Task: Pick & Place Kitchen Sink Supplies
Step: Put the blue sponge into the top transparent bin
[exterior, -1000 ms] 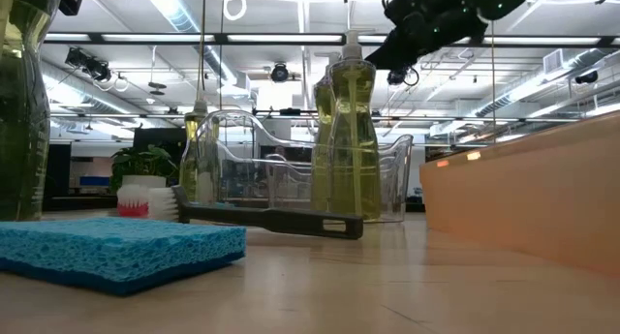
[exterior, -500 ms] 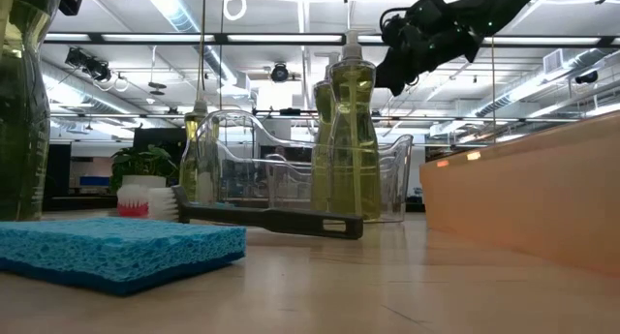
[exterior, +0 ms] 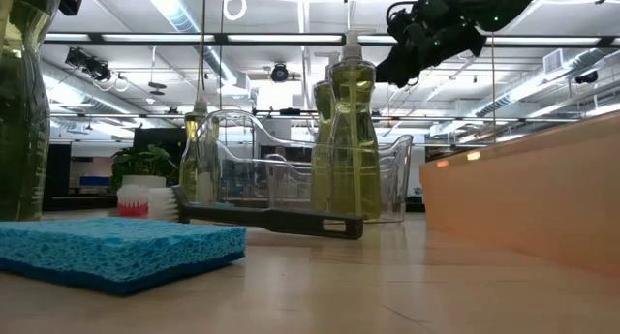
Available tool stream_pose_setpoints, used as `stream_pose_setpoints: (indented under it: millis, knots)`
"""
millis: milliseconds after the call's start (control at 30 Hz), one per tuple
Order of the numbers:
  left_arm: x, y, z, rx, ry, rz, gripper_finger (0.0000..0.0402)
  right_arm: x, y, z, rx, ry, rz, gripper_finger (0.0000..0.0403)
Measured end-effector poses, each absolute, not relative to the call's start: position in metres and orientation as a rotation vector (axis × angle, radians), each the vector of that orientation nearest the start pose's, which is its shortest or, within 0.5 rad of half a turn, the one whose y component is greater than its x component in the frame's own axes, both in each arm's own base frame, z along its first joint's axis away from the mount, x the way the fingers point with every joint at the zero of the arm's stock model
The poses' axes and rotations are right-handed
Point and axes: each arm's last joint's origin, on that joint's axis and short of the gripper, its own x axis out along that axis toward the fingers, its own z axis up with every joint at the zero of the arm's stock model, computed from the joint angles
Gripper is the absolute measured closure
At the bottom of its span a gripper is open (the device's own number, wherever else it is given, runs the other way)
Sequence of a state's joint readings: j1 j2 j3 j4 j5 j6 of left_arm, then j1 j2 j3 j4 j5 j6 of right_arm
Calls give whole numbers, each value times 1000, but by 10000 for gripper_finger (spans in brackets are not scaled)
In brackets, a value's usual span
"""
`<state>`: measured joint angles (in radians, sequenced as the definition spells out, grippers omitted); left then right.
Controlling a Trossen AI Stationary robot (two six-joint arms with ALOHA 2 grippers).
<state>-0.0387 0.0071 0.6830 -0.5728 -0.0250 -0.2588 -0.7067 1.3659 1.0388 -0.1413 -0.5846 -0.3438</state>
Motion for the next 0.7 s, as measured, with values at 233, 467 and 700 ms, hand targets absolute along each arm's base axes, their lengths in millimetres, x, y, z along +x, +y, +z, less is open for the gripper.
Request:
stream_pose_setpoints:
  millis: [233,467,700]
  knots:
    - [6,1,315,-262,-101,-27,365,240,-193,289,-47,410,-70,403]
    - [6,1,315,-262,-101,-27,365,249,-201,272,-7,432,-63,403]
    - [6,1,315,-262,-101,-27,365,254,-205,265,81,433,-82,391]
